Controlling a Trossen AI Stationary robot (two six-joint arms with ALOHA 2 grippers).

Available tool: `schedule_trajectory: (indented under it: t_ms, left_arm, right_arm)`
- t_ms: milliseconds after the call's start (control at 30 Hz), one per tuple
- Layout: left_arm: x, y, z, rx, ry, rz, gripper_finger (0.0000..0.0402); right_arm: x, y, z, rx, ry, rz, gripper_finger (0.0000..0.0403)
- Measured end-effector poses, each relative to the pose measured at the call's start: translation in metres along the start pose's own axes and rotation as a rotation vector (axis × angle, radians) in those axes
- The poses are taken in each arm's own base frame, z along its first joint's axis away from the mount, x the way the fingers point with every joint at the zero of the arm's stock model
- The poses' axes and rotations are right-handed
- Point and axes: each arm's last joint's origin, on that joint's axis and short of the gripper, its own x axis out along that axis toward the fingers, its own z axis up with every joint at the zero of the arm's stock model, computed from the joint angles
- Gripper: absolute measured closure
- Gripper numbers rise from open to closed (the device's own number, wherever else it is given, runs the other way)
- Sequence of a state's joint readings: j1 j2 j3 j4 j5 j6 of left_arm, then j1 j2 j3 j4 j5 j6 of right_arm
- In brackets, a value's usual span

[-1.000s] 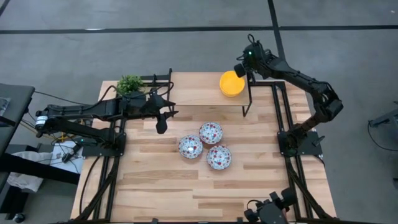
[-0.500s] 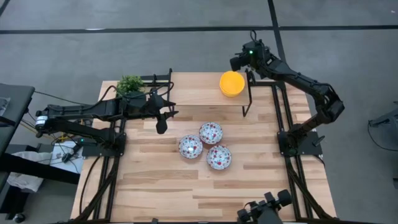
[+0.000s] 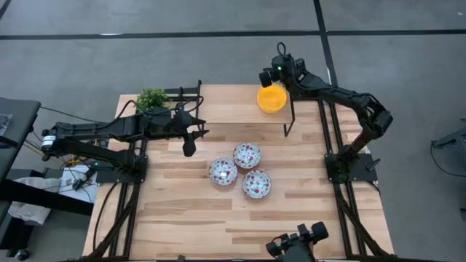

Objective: Pick & Place Mini bowls
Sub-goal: Adjust the yellow bowl on the shelf, then put the bottom left red bowl on the shelf

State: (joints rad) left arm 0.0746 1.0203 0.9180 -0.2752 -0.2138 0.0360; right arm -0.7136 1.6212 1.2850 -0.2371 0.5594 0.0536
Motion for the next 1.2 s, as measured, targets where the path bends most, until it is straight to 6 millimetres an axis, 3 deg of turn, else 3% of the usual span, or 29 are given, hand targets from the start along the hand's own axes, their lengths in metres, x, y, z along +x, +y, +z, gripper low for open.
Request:
schedule_trajectory:
  t_ms: [567,867,1200]
  left_arm:
    - [0.0,0.0,0.0,0.004,0.0,0.003,0.0238]
    - [0.0,0.0,0.0,0.003,0.0,0.003,0.0238]
    - [0.0,0.0,0.0,0.004,0.0,0.002,0.0238]
  right_arm:
    - [0.005,-0.005,0.0,0.01,0.003,-0.008,0.029]
    - [0.012,0.003,-0.009,-0.029,0.053,-0.01,0.029]
    - [-0.012,-0.003,0.018,-0.011,-0.051,-0.006,0.029]
